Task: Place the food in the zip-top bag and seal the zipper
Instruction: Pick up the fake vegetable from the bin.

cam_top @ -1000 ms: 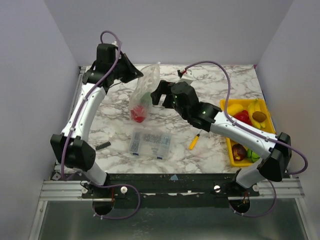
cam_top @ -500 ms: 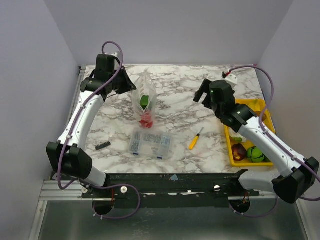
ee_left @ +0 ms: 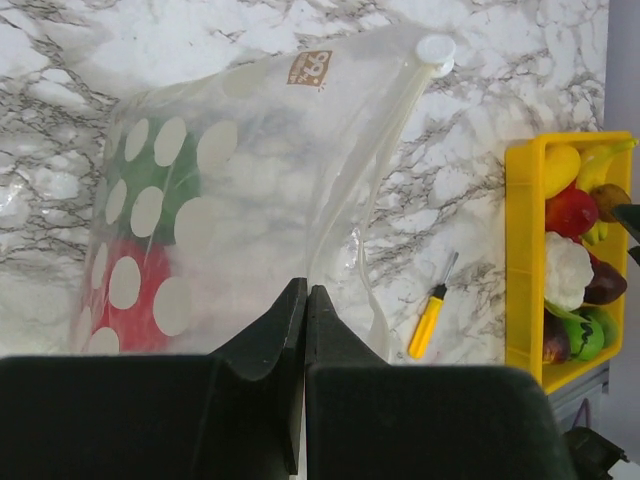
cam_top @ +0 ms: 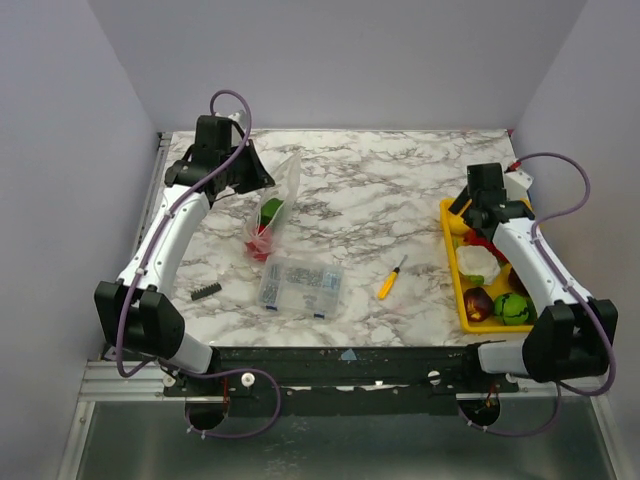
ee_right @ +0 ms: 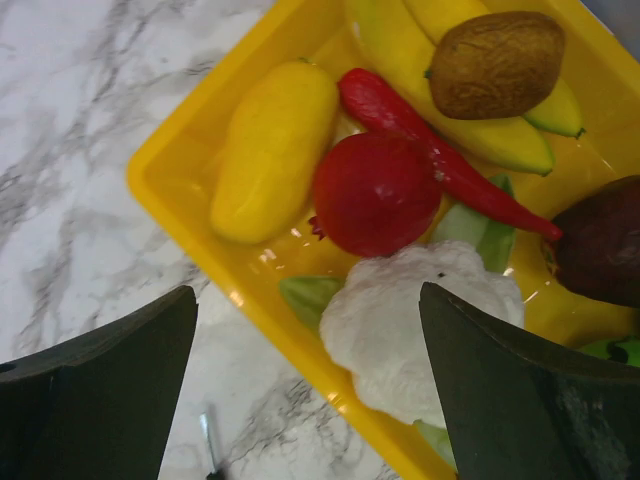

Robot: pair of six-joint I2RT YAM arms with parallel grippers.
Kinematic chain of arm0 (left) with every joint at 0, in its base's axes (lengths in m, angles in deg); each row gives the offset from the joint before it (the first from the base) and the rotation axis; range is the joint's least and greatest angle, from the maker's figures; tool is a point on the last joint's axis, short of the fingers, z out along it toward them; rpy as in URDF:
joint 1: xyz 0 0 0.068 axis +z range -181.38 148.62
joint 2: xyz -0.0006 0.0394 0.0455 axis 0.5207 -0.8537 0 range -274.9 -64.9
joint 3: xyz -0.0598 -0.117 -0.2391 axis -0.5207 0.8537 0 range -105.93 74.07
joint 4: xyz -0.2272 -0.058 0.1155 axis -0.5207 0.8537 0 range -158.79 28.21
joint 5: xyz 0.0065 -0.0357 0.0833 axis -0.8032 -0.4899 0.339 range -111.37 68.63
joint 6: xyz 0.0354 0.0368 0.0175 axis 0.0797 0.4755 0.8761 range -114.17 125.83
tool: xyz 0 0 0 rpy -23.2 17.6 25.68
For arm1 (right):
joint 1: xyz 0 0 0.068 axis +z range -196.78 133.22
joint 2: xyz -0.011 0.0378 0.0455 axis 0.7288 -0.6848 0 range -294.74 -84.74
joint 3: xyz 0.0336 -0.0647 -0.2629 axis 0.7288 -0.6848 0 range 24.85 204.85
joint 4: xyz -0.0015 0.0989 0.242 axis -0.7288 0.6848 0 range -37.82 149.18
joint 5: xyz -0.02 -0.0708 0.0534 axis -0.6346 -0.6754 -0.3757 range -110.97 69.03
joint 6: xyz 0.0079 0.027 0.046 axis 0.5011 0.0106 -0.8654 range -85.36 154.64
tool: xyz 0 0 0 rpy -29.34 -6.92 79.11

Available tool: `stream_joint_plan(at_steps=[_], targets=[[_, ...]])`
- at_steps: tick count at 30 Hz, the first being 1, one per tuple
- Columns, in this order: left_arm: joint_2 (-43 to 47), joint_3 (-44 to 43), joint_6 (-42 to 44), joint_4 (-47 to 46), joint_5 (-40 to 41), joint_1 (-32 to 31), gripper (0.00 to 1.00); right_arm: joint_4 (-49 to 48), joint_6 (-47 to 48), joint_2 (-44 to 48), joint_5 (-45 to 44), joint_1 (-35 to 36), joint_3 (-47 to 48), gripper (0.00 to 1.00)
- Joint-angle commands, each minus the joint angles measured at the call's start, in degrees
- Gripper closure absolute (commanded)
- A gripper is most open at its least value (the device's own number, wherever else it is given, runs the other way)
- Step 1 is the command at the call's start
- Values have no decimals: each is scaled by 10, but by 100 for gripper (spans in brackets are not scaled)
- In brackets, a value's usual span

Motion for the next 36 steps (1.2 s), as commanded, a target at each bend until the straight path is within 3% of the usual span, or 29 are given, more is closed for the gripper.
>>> stream_joint_plan(at_steps=[1,11,23,27,32,36], targets=[[-13,16,-17,-31,-62,-3,100,-1,-1,-44,-9,-53,-17,5],[-18,37,-33,-50,-99,-3,100,-64,33,-127,15,-126,-22,9],[-15,44,-37,-56,-112,-3,100,-152,62,-157,63,-130,-71,11],[-14,45,-38,-56,-113,-3,100,-150,64,-156,51,-130,-62,23],[-13,46,-39,-58,-112,-4,100,-136,70,-103,49,-130,-57,44],[-15,47,-41,-60,-118,-4,100,-118,76,-50,77,-130,-53,55]])
